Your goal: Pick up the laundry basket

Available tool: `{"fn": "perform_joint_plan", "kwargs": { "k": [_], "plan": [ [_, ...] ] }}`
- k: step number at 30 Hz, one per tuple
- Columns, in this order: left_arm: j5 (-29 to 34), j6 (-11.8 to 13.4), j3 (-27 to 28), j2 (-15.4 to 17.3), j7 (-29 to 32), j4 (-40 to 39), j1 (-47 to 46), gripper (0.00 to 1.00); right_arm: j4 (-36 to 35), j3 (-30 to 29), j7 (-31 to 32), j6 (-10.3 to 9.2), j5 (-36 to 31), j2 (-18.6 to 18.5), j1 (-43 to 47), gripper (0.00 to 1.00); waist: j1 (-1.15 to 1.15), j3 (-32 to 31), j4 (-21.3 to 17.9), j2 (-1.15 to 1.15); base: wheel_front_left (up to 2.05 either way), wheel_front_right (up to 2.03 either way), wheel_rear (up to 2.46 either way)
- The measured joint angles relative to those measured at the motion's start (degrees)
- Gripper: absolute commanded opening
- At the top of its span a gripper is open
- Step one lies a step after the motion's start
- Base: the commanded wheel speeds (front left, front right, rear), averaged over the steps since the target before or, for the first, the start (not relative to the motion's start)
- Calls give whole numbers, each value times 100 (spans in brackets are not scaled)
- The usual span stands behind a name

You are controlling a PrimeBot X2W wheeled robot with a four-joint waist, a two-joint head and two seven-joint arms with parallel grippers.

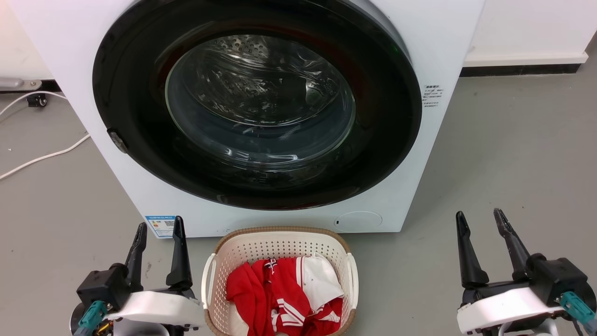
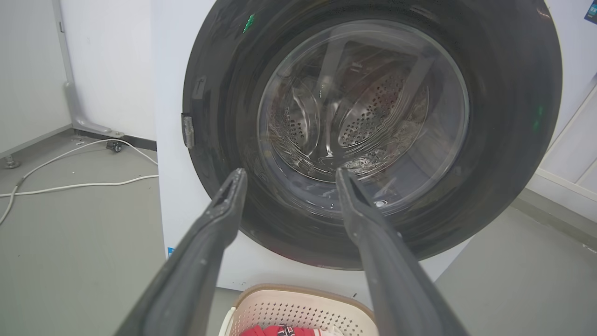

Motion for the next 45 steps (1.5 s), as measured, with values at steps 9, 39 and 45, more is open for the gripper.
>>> {"fn": "perform_joint_plan", "kwargs": {
  "k": [9, 39, 45],
  "plan": [
    [375, 4, -15, 2, -100, 16, 14, 100, -23, 31, -114, 0, -387, -1, 48, 100, 0, -7, 5, 0, 0, 0, 0],
    [911, 108, -43, 7, -267, 102, 119, 100, 9, -5, -264, 0, -530, -1, 141, 100, 0, -22, 31, 0, 0, 0, 0],
    [921, 119, -48, 7, -267, 94, 120, 100, 41, -8, -265, 0, -471, -1, 141, 100, 0, -24, 29, 0, 0, 0, 0]
  ]
}}
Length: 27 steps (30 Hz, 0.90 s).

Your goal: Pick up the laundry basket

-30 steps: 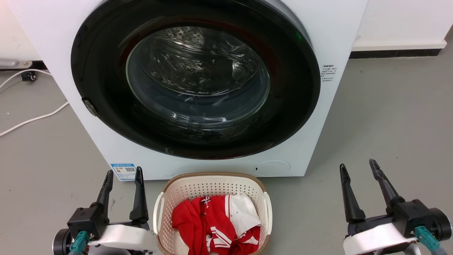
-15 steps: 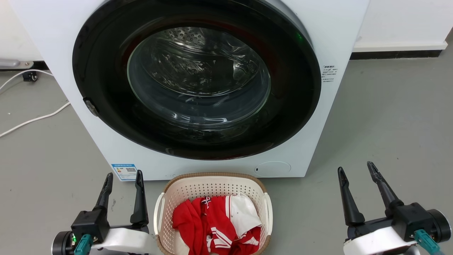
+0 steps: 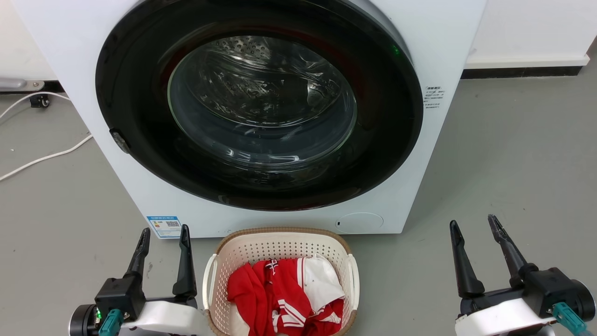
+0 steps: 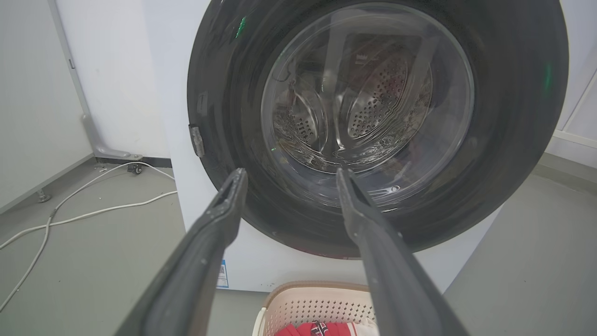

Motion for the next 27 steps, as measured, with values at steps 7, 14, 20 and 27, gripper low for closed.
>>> {"fn": "perform_joint_plan", "kwargs": {
  "k": [7, 14, 20, 27],
  "plan": [
    [40, 8, 12, 0, 0, -10, 16, 100, 2, 1, 0, 0, 34, 0, 2, 100, 0, -4, -14, 0, 0, 0, 0],
    [87, 5, 42, 0, 0, -14, 15, 100, 0, 0, 0, 0, 46, 0, 5, 100, 0, 21, -8, 0, 0, 0, 0],
    [138, -19, 157, 0, 0, 30, -71, 100, 13, -3, 0, 0, 100, 0, -11, 100, 0, 127, -3, 0, 0, 0, 0],
    [305, -127, 472, 2, -1, 293, -417, 100, 334, 122, 0, 0, 246, -1, -296, 100, 0, 470, -23, 0, 0, 0, 0]
  ]
}}
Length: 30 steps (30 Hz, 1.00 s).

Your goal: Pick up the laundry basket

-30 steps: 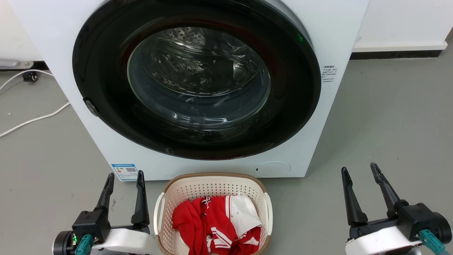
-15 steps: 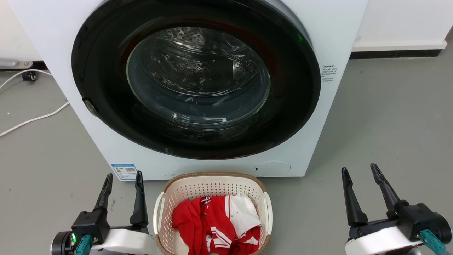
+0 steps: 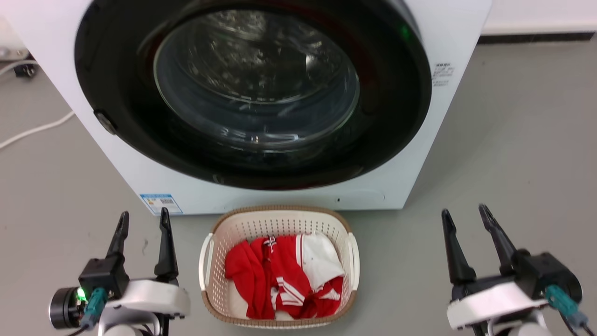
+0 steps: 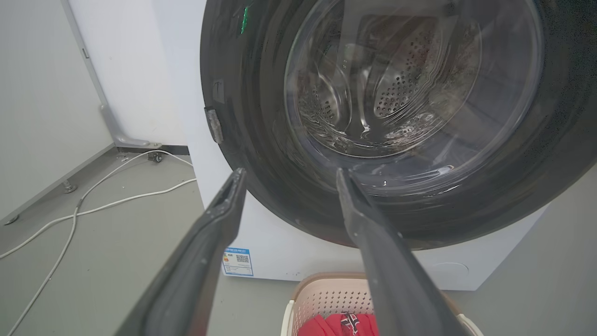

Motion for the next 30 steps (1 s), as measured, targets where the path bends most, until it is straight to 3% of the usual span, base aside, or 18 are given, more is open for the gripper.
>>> {"fn": "perform_joint_plan", "kwargs": {
  "k": [12, 30],
  "plan": [
    [167, -293, 210, 167, 1, 1195, -1108, 100, 990, 590, 0, 1, -82, 1, -1213, 100, 1, 1078, 40, 0, 0, 0, 0],
    [182, -392, 259, 545, 0, 3114, -2643, 100, 2647, 1424, 0, 1, -368, 0, -2953, 100, 1, 2873, 43, 0, 0, 0, 0]
  ]
}}
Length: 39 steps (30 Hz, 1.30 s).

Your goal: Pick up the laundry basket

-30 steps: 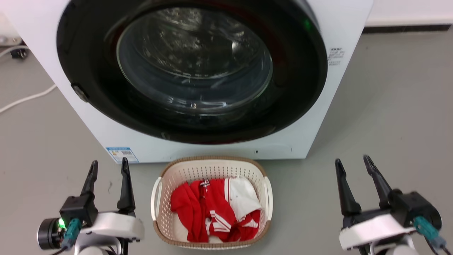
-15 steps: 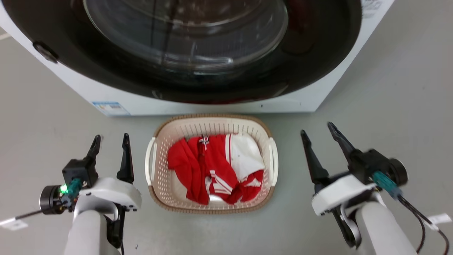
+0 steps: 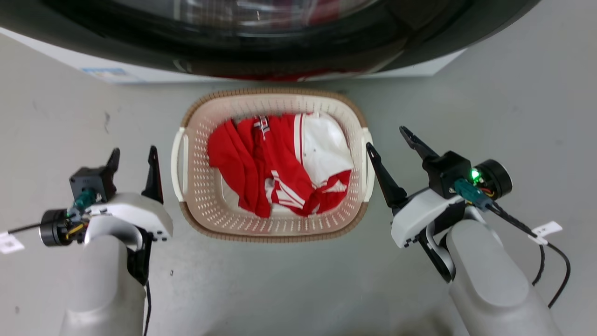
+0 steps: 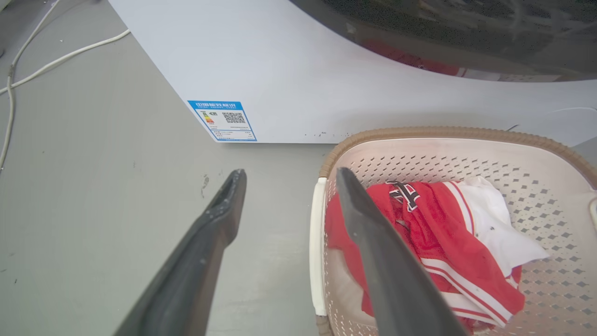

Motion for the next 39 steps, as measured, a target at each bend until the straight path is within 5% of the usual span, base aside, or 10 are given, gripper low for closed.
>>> {"fn": "perform_joint_plan", "kwargs": {
  "k": [18, 37, 38, 39],
  "plan": [
    [56, -27, -222, 129, 0, 1015, -1145, 100, 1346, 371, 0, 0, -60, -2, -1174, 100, 0, 1400, 102, 0, 0, 0, 0],
    [62, -36, -679, 90, 0, 1708, -1745, 100, 2112, 603, -1, 0, 171, -1, -1672, 100, -1, 1876, 139, 0, 0, 0, 0],
    [82, -35, -703, 82, 0, 1725, -1768, 100, 2149, 615, -1, 0, 171, -2, -1692, 96, -1, 1881, 143, 0, 0, 0, 0],
    [96, -35, -726, 78, 0, 1772, -1793, 33, 2150, 623, -1, 0, 167, -2, -1700, 14, -1, 1884, 146, 0, 0, 0, 0]
  ]
}}
